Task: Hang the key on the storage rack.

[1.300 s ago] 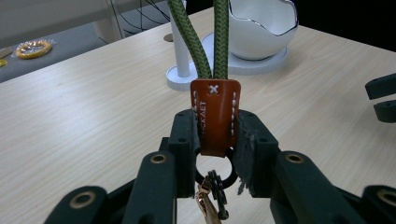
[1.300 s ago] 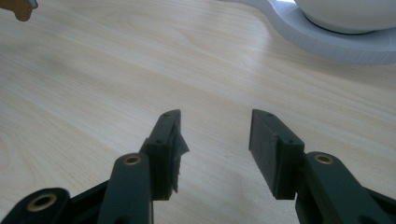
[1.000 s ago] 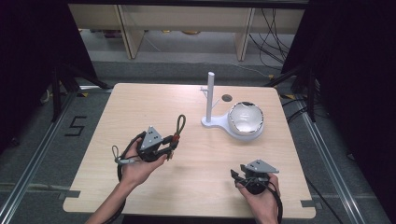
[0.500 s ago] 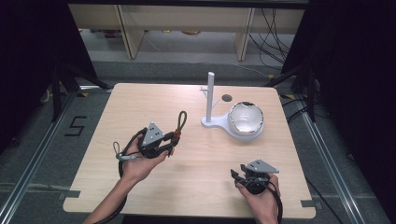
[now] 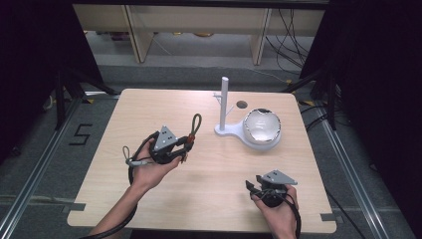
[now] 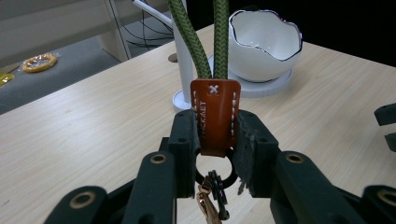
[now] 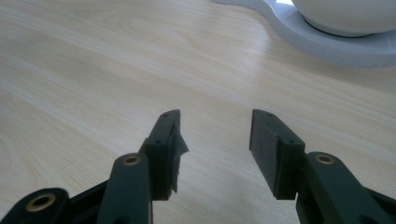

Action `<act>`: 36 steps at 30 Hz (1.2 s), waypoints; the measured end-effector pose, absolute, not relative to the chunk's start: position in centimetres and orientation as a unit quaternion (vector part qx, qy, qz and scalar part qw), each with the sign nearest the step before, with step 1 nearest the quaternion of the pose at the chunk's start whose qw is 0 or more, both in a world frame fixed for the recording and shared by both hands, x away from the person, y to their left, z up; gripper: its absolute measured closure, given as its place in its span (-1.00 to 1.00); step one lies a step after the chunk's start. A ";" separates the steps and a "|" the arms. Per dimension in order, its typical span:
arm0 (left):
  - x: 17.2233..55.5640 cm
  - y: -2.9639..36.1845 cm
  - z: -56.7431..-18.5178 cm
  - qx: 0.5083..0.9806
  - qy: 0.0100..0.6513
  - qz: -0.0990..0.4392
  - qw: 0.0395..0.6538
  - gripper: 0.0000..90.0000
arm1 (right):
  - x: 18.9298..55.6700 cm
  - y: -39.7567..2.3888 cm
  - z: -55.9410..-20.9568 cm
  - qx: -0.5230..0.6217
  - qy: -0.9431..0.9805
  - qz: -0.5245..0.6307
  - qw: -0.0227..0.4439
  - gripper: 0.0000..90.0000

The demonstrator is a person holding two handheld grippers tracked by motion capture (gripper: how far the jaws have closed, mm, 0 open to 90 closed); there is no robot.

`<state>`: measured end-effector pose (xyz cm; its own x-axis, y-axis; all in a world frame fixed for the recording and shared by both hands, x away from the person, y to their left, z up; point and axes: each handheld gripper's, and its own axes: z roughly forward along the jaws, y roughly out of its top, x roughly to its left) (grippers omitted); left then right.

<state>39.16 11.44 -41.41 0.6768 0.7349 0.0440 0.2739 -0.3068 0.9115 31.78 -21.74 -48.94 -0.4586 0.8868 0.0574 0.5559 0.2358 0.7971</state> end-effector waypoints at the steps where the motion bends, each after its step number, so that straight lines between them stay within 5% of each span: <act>1: 39.4 11.4 -41.3 0.775 0.321 0.237 0.491 0.54 | 31.8 -21.7 -48.9 0.476 0.757 0.395 0.209 0.20; 36: 41.5 10.4 -39.7 0.771 0.311 0.252 0.494 0.54 | 31.7 -21.9 -48.7 0.478 0.756 0.392 0.214 0.20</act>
